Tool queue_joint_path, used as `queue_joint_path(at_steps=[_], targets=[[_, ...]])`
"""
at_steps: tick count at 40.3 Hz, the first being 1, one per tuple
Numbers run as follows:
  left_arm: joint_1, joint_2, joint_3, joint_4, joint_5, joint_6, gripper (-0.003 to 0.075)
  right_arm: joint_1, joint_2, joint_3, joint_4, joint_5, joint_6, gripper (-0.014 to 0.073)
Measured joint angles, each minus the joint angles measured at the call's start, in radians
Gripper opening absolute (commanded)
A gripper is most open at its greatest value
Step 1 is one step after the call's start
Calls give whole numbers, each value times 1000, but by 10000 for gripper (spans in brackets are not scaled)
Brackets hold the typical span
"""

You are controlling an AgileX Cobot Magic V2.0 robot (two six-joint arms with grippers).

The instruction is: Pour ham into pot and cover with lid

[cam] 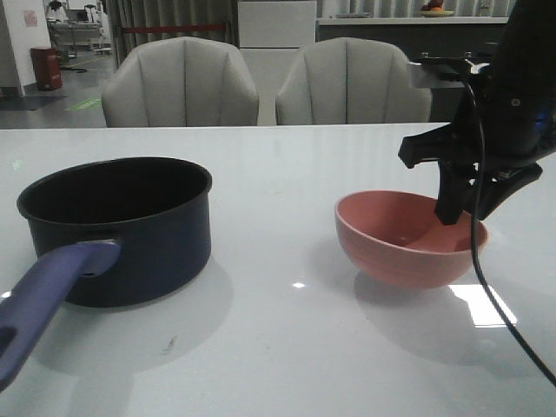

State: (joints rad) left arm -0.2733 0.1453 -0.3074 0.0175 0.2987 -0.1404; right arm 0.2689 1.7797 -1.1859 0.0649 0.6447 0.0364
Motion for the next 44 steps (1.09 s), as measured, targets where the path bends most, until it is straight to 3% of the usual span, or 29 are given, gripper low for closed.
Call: queue_joint_path(at_steps=[12, 24, 44], targets=[[0, 0, 0, 0, 0, 0, 572, 0, -103, 0, 0, -4, 0, 411], [0, 0, 0, 0, -2, 0, 572, 0, -423, 45, 0, -19, -49, 411], [0, 0, 0, 0, -2, 0, 572, 83, -1048, 539, 0, -379, -53, 411]])
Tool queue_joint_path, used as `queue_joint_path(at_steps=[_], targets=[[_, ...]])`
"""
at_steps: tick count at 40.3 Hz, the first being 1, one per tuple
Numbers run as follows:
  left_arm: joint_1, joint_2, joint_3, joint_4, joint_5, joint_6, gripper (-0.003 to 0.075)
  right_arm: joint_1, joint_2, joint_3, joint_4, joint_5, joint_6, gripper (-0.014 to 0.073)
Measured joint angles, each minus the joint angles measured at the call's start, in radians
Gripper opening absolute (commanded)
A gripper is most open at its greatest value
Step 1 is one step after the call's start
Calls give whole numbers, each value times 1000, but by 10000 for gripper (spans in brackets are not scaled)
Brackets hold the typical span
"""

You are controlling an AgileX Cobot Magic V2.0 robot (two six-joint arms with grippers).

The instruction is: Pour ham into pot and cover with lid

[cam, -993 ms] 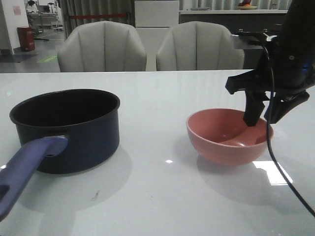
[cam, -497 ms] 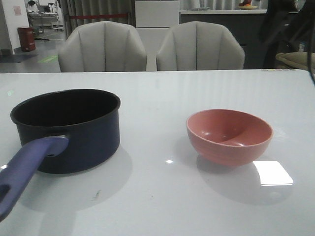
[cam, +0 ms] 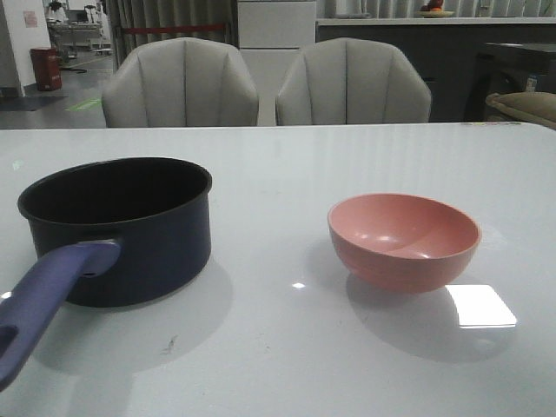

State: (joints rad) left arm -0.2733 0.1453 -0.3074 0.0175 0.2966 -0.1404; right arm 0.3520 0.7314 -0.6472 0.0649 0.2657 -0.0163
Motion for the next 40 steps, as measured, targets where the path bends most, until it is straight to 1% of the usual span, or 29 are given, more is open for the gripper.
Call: queue_joint_path(at_steps=[9, 16, 19, 21, 23, 26, 28, 31, 40], targets=[[0, 0, 0, 0, 0, 0, 572, 4, -301, 235, 0, -70, 0, 411], [0, 0, 0, 0, 0, 0, 572, 4, -465, 377, 0, -100, 0, 411], [0, 0, 0, 0, 0, 0, 572, 4, -488, 415, 0, -101, 0, 405], [0, 0, 0, 0, -2, 0, 572, 4, -490, 431, 0, -101, 0, 376], [0, 0, 0, 0, -2, 0, 572, 4, -490, 442, 0, -101, 0, 312], [0, 0, 0, 0, -2, 0, 572, 4, -490, 450, 0, -101, 0, 176], [0, 0, 0, 0, -2, 0, 572, 4, -490, 450, 0, -101, 0, 120], [0, 0, 0, 0, -2, 0, 572, 4, -490, 450, 0, -103, 0, 148], [0, 0, 0, 0, -2, 0, 572, 4, -490, 450, 0, -103, 0, 147]])
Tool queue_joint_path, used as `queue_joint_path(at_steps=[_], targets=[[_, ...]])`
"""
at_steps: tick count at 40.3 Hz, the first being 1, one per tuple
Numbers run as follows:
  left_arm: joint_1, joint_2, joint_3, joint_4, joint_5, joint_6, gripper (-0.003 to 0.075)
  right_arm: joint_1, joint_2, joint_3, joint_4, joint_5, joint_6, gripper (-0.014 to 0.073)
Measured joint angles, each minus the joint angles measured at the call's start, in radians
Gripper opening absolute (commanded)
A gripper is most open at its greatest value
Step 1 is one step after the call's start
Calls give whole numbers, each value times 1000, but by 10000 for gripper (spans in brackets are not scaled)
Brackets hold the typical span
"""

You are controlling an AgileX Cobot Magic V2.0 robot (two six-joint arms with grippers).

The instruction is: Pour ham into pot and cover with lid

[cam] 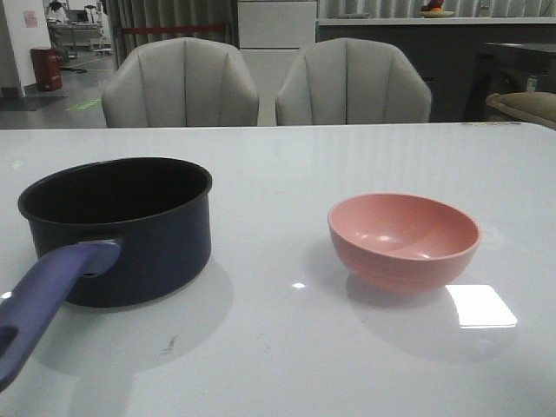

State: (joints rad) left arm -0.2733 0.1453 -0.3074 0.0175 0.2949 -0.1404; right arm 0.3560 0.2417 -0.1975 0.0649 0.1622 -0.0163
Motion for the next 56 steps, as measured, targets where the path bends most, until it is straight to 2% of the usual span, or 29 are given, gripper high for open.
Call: queue_joint_path(at_steps=[20, 23, 35, 41, 56], targets=[[0, 0, 15, 0, -9, 0, 572, 0, -1, 0, 0, 0, 0, 147], [22, -9, 40, 0, -25, 0, 572, 0, -1, 0, 0, 0, 0, 147], [224, -145, 229, 17, -139, 0, 572, 0, -1, 0, 0, 0, 0, 147], [242, -150, 309, 39, -157, 0, 572, 0, -1, 0, 0, -2, 0, 147], [242, -150, 312, 47, -202, 0, 572, 0, -1, 0, 0, -2, 0, 147]])
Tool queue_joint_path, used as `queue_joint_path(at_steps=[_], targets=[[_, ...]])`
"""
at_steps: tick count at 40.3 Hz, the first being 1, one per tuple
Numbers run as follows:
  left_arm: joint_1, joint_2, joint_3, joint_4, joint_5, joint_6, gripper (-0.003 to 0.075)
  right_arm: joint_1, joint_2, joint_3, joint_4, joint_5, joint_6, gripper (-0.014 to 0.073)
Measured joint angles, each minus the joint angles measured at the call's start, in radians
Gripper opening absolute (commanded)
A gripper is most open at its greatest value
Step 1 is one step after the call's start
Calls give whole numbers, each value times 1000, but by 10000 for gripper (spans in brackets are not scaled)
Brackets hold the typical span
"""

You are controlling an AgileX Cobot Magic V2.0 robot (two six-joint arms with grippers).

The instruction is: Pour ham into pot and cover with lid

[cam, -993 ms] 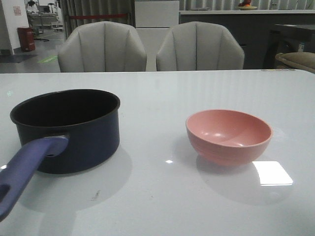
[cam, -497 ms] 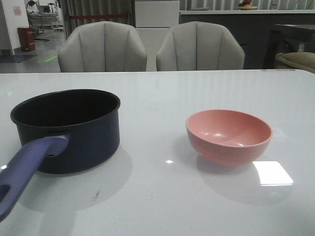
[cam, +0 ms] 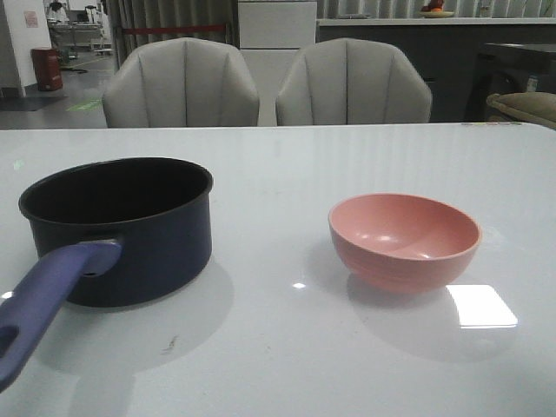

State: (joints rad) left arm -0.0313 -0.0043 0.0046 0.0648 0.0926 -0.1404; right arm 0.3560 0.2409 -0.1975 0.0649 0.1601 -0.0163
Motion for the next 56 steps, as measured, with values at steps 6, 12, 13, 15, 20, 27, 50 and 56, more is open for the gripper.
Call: queue_joint_path(at_steps=[6, 12, 13, 15, 20, 27, 50, 56], targets=[[0, 0, 0, 0, -6, 0, 572, 0, 0, 0, 0, 0, 0, 147], [0, 0, 0, 0, -6, 0, 572, 0, 0, 0, 0, 0, 0, 147], [0, 0, 0, 0, -6, 0, 572, 0, 0, 0, 0, 0, 0, 147], [0, 0, 0, 0, -6, 0, 572, 0, 0, 0, 0, 0, 0, 147], [0, 0, 0, 0, -6, 0, 572, 0, 0, 0, 0, 0, 0, 147], [0, 0, 0, 0, -6, 0, 572, 0, 0, 0, 0, 0, 0, 147], [0, 0, 0, 0, -49, 0, 572, 0, 0, 0, 0, 0, 0, 147], [0, 0, -22, 0, -56, 0, 572, 0, 0, 0, 0, 0, 0, 147]])
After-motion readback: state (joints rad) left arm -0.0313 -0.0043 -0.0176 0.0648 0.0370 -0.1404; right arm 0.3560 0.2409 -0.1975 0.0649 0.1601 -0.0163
